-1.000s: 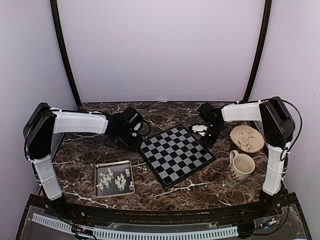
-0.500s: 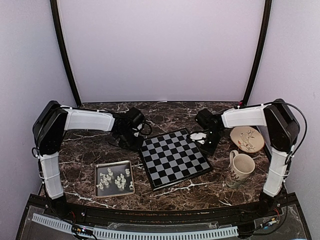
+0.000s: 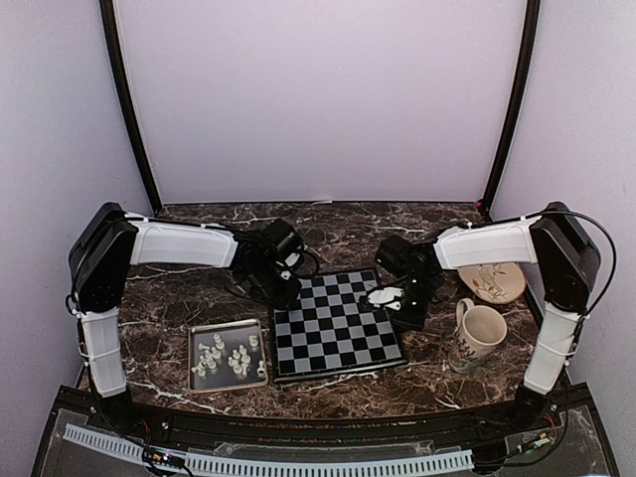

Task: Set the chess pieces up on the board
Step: Move the chessboard to the center of the board.

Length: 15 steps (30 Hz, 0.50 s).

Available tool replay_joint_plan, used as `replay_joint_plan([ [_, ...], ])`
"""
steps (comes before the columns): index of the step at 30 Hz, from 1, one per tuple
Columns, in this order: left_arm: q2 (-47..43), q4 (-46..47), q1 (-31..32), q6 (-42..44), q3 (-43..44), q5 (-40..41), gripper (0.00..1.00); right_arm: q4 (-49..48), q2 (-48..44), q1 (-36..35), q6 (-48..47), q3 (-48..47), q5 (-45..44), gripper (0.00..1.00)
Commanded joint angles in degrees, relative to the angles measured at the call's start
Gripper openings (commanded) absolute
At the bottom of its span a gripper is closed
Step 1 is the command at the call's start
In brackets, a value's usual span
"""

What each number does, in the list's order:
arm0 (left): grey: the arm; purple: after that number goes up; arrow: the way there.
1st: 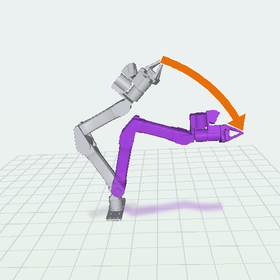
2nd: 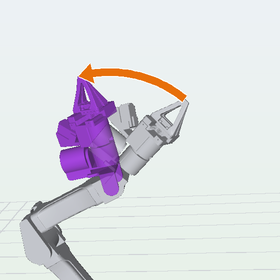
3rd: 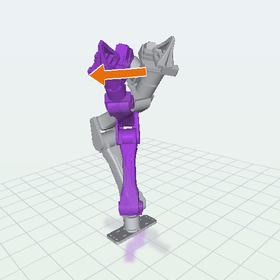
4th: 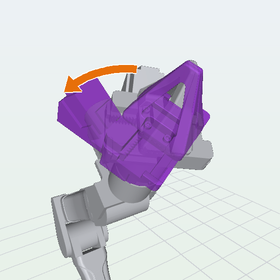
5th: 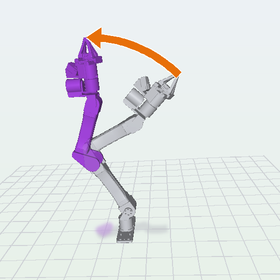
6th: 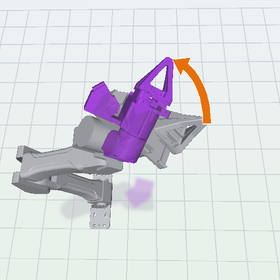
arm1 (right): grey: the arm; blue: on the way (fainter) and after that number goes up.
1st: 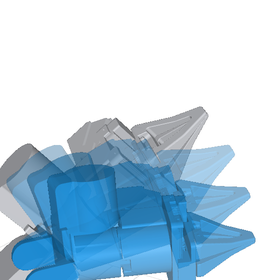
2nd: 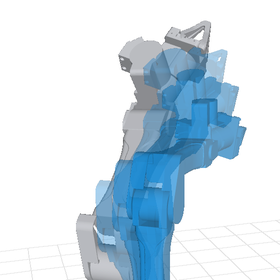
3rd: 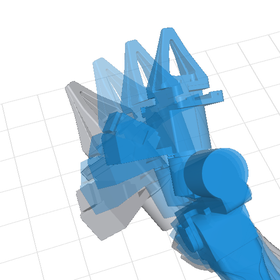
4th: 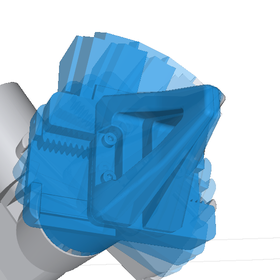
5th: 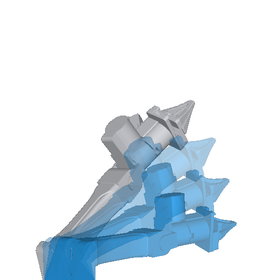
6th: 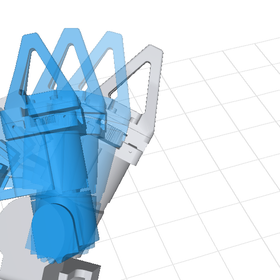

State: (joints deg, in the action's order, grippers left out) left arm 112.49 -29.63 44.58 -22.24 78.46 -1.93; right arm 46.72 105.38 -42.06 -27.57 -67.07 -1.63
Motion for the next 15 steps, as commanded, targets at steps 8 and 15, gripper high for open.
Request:
replay_joint_plan([
  [8, -9.55, -7.78, -2.95, 2.33, 1.28, 8.08, 0.0, 3.56, -8.55, 2.83, -1.72, -1.77, 2.7, 0.08],
  [15, -5.86, -7.34, -8.96, 5.78, 0.02, 7.81, 0.0, 0.72, -17.14, 9.71, -1.25, -3.22, 12.75, 0.33],
])
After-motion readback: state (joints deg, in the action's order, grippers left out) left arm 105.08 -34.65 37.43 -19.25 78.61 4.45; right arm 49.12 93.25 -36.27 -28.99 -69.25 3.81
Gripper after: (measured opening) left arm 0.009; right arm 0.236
